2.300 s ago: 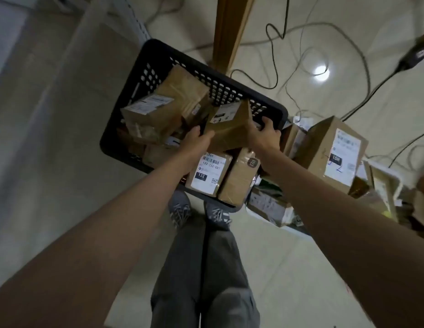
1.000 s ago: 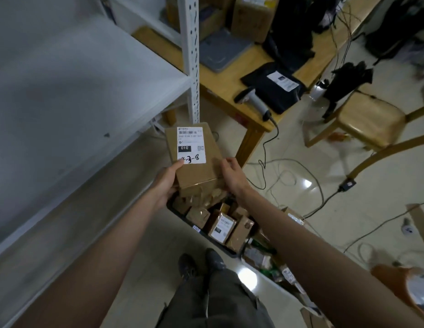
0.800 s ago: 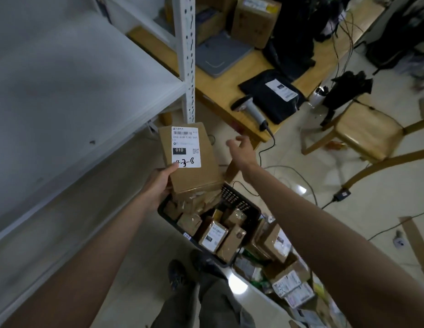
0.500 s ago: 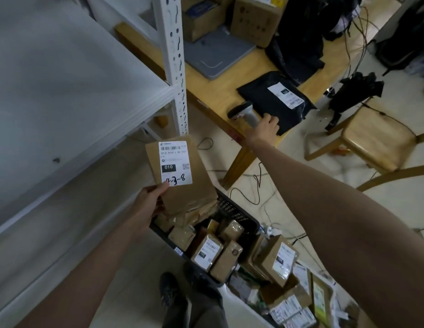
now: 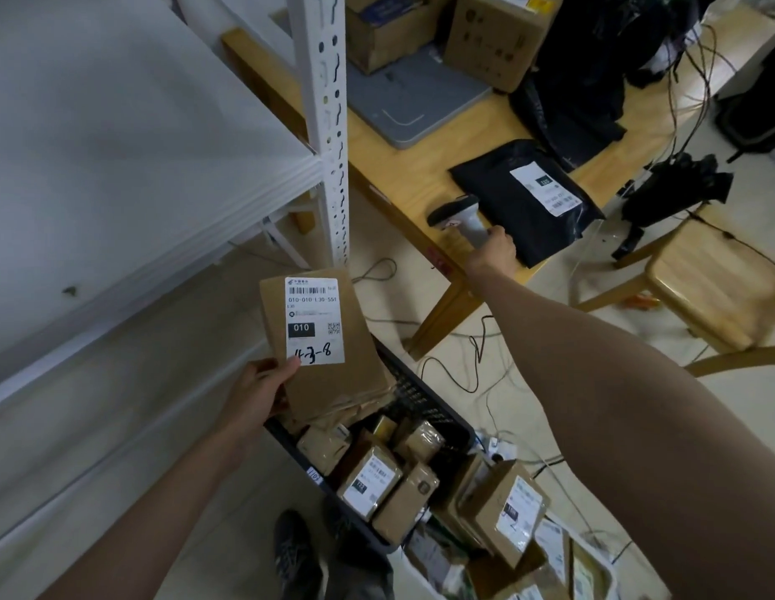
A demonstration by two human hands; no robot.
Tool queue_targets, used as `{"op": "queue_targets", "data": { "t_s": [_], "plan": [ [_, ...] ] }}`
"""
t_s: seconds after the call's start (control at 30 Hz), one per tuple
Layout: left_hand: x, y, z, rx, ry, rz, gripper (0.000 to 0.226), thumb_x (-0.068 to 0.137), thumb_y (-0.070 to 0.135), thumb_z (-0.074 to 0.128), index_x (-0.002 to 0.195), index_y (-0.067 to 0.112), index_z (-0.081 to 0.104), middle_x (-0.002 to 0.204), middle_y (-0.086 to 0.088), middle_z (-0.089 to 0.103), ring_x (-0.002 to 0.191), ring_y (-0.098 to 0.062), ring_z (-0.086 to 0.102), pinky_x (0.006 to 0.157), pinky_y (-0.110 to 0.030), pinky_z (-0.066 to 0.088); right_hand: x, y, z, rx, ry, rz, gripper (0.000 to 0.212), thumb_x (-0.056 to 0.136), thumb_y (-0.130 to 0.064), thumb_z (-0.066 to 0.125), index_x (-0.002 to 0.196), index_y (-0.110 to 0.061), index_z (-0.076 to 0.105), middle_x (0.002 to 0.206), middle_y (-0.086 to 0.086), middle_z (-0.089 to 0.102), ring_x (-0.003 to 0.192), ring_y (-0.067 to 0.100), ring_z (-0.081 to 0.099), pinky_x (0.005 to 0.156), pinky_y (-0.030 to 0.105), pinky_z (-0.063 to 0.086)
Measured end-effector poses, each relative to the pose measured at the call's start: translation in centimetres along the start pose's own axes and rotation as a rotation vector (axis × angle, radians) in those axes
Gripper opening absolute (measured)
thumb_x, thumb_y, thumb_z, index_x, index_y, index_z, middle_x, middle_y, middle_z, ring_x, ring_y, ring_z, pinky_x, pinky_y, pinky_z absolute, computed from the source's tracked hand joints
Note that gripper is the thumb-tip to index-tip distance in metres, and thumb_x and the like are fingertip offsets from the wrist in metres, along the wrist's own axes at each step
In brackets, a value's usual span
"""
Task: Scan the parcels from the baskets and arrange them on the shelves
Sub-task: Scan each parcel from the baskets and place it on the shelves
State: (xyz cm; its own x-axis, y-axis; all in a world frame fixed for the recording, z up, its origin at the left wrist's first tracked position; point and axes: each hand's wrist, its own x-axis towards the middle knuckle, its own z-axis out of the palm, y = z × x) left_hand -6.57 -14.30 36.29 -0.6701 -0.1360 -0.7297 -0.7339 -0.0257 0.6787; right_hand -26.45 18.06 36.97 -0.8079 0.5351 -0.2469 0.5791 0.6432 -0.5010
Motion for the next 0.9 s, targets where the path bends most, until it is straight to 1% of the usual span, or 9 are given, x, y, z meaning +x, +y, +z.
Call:
{"op": "queue_targets", "data": {
  "t_s": [0.07,0.13,0.27,0.4,0.57,0.67,0.77,0.83,0.9],
  "plan": [
    [-0.4,0.0,-0.1,0.024,0.003,0.008,0.07,0.073,0.058,0.075,0.127,0.019,0.056,0.116,0.0,0.072,0.104,-0.021,0.07,0.097,-0.044,0.053,0.0,0.1,-0.2,0.057,0.009,0.018,0.043,0.094,-0.005,0.064,0.134,-0.013,0.053,0.131,0.01,0.057,0.117,0.028,0.06,0.099,0.047,0.054],
    [-1.1,0.1,-0.3,0.017,0.026,0.024,0.068,0.078,0.054,0.076,0.131,0.018,0.054,0.117,-0.001,0.071,0.105,-0.021,0.069,0.097,-0.044,0.053,-0.7,0.0,-0.6,0.079,0.023,0.008,0.041,0.095,-0.001,0.06,0.134,-0.013,0.054,0.13,0.011,0.059,0.116,0.028,0.061,0.098,0.046,0.055],
    [-4.5,1.3,-1.0,-0.063,0.08,0.055,0.055,0.088,0.039,0.074,0.132,0.013,0.053,0.117,-0.003,0.07,0.102,-0.02,0.069,0.076,-0.03,0.053,-5.3,-0.7,-2.3,0.148,-0.03,-0.062,0.04,0.095,-0.009,0.063,0.133,-0.014,0.052,0.128,0.01,0.059,0.113,0.026,0.061,0.095,0.044,0.056],
    [-8.8,1.7,-2.8,-0.113,0.094,0.083,0.049,0.092,0.033,0.071,0.132,0.01,0.054,0.121,-0.007,0.069,0.105,-0.024,0.068,0.083,-0.033,0.054,-12.4,-2.4,-5.2,0.226,-0.24,-0.12,0.051,0.088,-0.014,0.074,0.129,-0.016,0.044,0.126,0.011,0.055,0.106,0.029,0.062,0.087,0.048,0.059],
    [-14.0,0.9,-6.2,-0.241,0.168,0.127,0.027,0.091,0.027,0.073,0.112,0.022,0.058,0.115,-0.003,0.07,0.094,-0.016,0.07,0.072,-0.028,0.052,-21.7,-5.5,-8.2,0.382,-0.55,-0.223,0.055,0.088,-0.005,0.07,0.135,-0.018,0.043,0.113,0.007,0.055,0.09,0.024,0.064,0.072,0.04,0.062],
    [-16.4,-0.2,-8.9,-0.304,0.229,0.142,0.038,0.088,0.027,0.077,0.12,0.019,0.057,0.118,-0.004,0.069,0.099,-0.018,0.069,0.074,-0.029,0.052,-27.2,-7.1,-9.2,0.448,-0.694,-0.316,0.047,0.091,-0.012,0.067,0.133,-0.021,0.051,0.095,0.005,0.059,0.076,0.018,0.058,0.061,0.033,0.051],
    [-18.6,-1.2,-11.7,-0.387,0.292,0.158,0.057,0.086,0.026,0.079,0.133,0.013,0.051,0.125,-0.008,0.066,0.107,-0.022,0.066,0.076,-0.03,0.053,-32.2,-8.6,-9.7,0.48,-0.804,-0.389,0.038,0.094,-0.027,0.065,0.132,-0.029,0.055,0.104,0.008,0.065,0.082,0.024,0.06,0.068,0.038,0.05],
    [-19.8,-1.8,-13.5,-0.433,0.327,0.173,0.06,0.084,0.027,0.08,0.135,0.013,0.05,0.126,-0.008,0.066,0.109,-0.023,0.066,0.078,-0.031,0.054,-35.1,-9.6,-9.9,0.522,-0.869,-0.467,0.031,0.097,-0.025,0.062,0.126,-0.035,0.055,0.105,0.008,0.065,0.084,0.026,0.061,0.073,0.041,0.052],
    [-21.0,-2.2,-15.1,-0.473,0.364,0.197,0.061,0.084,0.026,0.081,0.135,0.012,0.05,0.126,-0.008,0.065,0.11,-0.022,0.066,0.077,-0.03,0.055,-37.3,-10.6,-9.9,0.533,-0.923,-0.551,0.03,0.097,-0.017,0.06,0.119,-0.037,0.055,0.089,0.004,0.063,0.07,0.018,0.059,0.065,0.034,0.051]
  ]
}}
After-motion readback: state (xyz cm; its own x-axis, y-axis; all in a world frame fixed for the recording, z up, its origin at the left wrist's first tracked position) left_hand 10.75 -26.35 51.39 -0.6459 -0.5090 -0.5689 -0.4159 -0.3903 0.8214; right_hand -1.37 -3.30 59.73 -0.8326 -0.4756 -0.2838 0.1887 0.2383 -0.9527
